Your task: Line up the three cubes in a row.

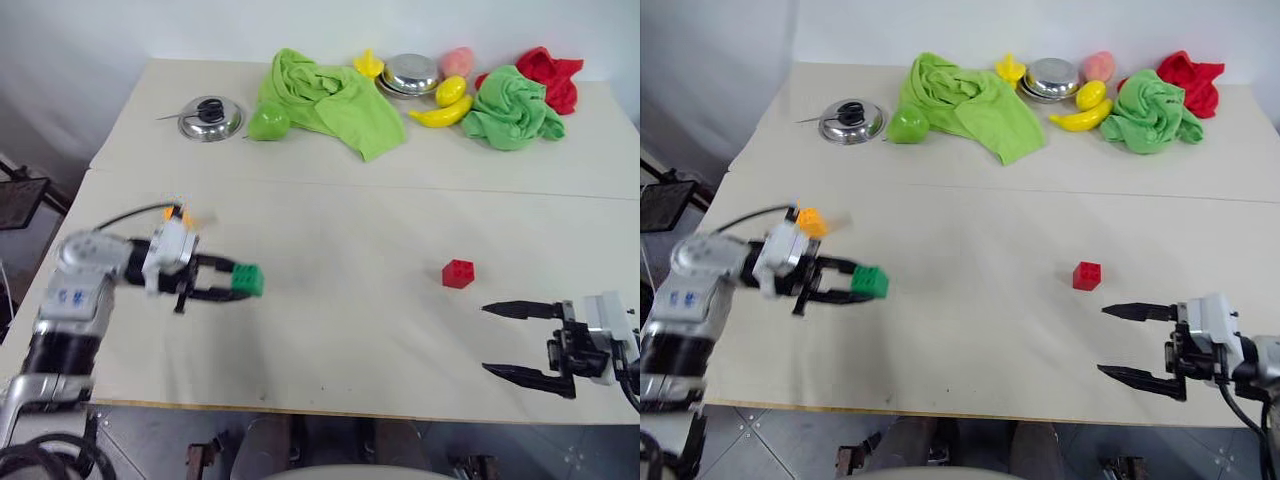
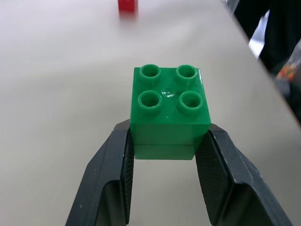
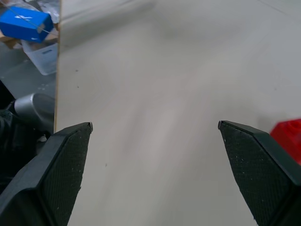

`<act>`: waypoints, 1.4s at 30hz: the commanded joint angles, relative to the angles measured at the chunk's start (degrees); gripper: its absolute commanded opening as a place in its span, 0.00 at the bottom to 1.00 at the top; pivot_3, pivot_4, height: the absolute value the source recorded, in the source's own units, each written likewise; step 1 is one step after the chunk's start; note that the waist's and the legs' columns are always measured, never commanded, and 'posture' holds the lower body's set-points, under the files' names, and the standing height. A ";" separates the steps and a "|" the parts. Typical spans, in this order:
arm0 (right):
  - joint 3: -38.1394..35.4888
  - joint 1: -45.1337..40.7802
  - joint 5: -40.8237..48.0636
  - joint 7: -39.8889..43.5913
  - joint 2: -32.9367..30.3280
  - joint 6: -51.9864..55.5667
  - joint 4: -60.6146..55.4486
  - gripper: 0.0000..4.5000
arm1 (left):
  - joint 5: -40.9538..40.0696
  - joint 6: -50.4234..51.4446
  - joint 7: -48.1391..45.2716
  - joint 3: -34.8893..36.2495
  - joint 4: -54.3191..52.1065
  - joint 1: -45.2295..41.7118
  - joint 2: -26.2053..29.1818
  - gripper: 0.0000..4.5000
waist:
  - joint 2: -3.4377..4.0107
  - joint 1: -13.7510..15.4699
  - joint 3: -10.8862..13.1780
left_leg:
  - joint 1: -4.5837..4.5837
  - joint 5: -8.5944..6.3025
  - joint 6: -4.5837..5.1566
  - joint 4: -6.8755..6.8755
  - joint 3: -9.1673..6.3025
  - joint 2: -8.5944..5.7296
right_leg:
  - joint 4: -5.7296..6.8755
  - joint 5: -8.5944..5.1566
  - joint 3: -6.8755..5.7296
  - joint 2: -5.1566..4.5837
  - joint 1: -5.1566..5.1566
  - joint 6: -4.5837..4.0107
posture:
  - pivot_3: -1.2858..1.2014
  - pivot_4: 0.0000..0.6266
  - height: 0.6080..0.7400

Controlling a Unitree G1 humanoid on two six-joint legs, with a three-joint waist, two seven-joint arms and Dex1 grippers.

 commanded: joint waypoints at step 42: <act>-6.83 8.63 1.64 -15.81 16.54 -6.71 -11.94 1.00 | 22.67 -21.79 9.03 -8.39 45.03 -27.11 -31.84 1.00 | -0.26 -0.44 0.14 | -0.23 0.03 0.12 0.17 -0.06 0.04 | -0.11 0.09 -0.03 0.00 -0.10 0.17 | 0.52 0.24 1.00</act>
